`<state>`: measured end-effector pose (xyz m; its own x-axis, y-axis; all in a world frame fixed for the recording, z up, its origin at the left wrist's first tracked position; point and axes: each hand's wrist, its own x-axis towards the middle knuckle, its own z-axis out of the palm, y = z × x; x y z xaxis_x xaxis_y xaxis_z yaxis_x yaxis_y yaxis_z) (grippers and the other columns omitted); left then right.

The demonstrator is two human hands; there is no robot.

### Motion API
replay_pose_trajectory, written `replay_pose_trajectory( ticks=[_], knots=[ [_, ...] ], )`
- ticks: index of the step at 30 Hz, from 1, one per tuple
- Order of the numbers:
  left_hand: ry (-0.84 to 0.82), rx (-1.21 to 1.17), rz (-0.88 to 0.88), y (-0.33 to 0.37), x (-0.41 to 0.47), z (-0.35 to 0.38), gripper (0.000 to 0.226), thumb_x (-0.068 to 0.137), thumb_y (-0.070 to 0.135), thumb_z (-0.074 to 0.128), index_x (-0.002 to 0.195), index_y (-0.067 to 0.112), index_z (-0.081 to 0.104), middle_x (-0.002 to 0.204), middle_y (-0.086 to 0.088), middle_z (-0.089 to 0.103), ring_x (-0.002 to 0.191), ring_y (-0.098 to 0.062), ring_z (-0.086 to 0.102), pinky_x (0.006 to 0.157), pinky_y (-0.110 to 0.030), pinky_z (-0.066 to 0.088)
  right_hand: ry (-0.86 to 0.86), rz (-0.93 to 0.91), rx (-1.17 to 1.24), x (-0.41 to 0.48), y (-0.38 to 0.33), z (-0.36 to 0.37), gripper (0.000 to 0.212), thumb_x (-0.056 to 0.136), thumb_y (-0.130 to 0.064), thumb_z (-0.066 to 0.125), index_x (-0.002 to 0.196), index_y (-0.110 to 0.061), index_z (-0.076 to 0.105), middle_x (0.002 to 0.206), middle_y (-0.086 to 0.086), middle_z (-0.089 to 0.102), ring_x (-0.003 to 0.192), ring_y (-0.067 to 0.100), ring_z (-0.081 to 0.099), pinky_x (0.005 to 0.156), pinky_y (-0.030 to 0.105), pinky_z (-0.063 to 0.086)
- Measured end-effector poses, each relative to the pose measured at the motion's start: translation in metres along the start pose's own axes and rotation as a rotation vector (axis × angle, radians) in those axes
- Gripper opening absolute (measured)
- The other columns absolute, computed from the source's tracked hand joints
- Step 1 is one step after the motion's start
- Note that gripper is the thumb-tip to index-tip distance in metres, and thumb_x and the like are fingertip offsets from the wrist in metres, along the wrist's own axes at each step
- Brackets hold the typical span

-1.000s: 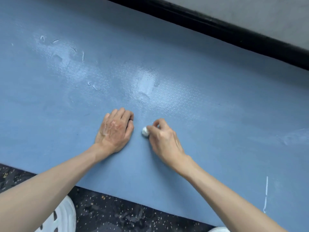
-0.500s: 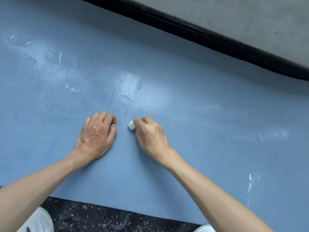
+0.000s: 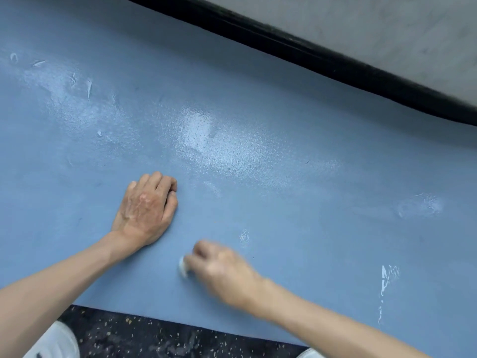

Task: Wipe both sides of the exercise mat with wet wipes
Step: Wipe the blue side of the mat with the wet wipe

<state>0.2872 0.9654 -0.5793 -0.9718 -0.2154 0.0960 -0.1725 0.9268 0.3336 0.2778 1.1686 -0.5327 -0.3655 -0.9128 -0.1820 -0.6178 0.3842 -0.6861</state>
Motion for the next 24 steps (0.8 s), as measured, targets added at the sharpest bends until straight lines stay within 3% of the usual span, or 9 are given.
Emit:
replay_pose_trajectory(
  ticks=[2,5,6,10,14,16,18,21,24],
  knots=[
    [0.001,0.001,-0.002,0.000,0.000,0.000,0.022,0.089,0.029,0.036,0.089,0.015,0.053,0.083,-0.006,0.052,0.077,-0.031,0.049,0.068,-0.044,0.038,0.169,0.152,-0.111,0.026,0.023,-0.021,0.024,0.097,-0.013,0.038,0.099,-0.019,0.060,0.098,0.011,0.048,0.078,0.025,0.041,0.067,0.030,0.030],
    [0.010,0.000,0.003,0.000,0.000,0.001,0.021,0.089,0.028,0.037,0.089,0.016,0.053,0.082,-0.005,0.051,0.076,-0.031,0.049,0.068,-0.044,0.037,0.357,0.279,-0.178,0.049,0.046,-0.044,0.020,0.091,-0.008,0.051,0.102,-0.014,0.066,0.094,0.011,0.050,0.070,0.023,0.039,0.062,0.029,0.031],
    [0.011,0.002,0.004,-0.001,0.000,0.001,0.020,0.089,0.028,0.037,0.089,0.016,0.053,0.082,-0.005,0.051,0.076,-0.031,0.049,0.067,-0.044,0.038,0.350,0.267,-0.160,0.047,0.048,-0.041,0.018,0.089,-0.008,0.054,0.100,-0.015,0.066,0.090,0.010,0.048,0.068,0.022,0.036,0.061,0.029,0.031],
    [-0.006,0.007,0.008,-0.002,0.000,0.000,0.020,0.089,0.028,0.037,0.089,0.016,0.053,0.082,-0.005,0.051,0.075,-0.031,0.050,0.067,-0.045,0.040,0.108,0.034,-0.112,0.005,0.025,-0.004,0.023,0.088,-0.005,0.052,0.106,-0.018,0.059,0.089,0.006,0.040,0.068,0.019,0.030,0.059,0.030,0.032],
    [0.007,0.013,0.010,-0.002,-0.001,0.001,0.021,0.089,0.028,0.037,0.089,0.015,0.054,0.083,-0.005,0.051,0.075,-0.030,0.050,0.068,-0.044,0.039,-0.140,-0.126,-0.054,-0.022,0.008,0.007,0.030,0.091,-0.012,0.033,0.111,-0.011,0.055,0.091,0.010,0.039,0.070,0.023,0.034,0.055,0.038,0.040],
    [0.004,0.014,0.002,-0.001,-0.002,0.001,0.020,0.089,0.028,0.038,0.089,0.016,0.054,0.084,-0.005,0.051,0.078,-0.030,0.050,0.069,-0.044,0.038,-0.088,-0.124,-0.107,-0.005,0.016,-0.006,0.033,0.090,-0.016,0.033,0.109,-0.009,0.059,0.092,0.014,0.046,0.071,0.027,0.045,0.057,0.036,0.040],
    [-0.002,0.025,0.002,-0.001,-0.002,0.001,0.019,0.089,0.027,0.038,0.090,0.016,0.053,0.084,-0.006,0.051,0.079,-0.030,0.050,0.070,-0.044,0.037,0.042,0.005,-0.159,0.022,0.032,-0.025,0.033,0.090,-0.018,0.036,0.108,-0.010,0.064,0.094,0.015,0.051,0.078,0.029,0.053,0.062,0.034,0.039],
    [-0.002,0.046,0.013,-0.001,-0.001,0.001,0.019,0.089,0.027,0.038,0.090,0.015,0.053,0.084,-0.006,0.050,0.078,-0.030,0.048,0.069,-0.043,0.034,0.306,0.203,-0.182,0.049,0.059,-0.054,0.044,0.084,-0.029,0.030,0.097,-0.017,0.069,0.090,0.012,0.055,0.072,0.029,0.054,0.062,0.029,0.034],
    [0.003,0.047,0.021,-0.001,-0.001,0.001,0.022,0.089,0.027,0.037,0.091,0.014,0.055,0.083,-0.007,0.051,0.078,-0.031,0.048,0.068,-0.044,0.036,0.372,0.289,-0.191,0.042,0.059,-0.051,0.037,0.086,-0.024,0.036,0.096,-0.016,0.070,0.087,0.012,0.054,0.067,0.028,0.051,0.063,0.027,0.031]
  ],
)
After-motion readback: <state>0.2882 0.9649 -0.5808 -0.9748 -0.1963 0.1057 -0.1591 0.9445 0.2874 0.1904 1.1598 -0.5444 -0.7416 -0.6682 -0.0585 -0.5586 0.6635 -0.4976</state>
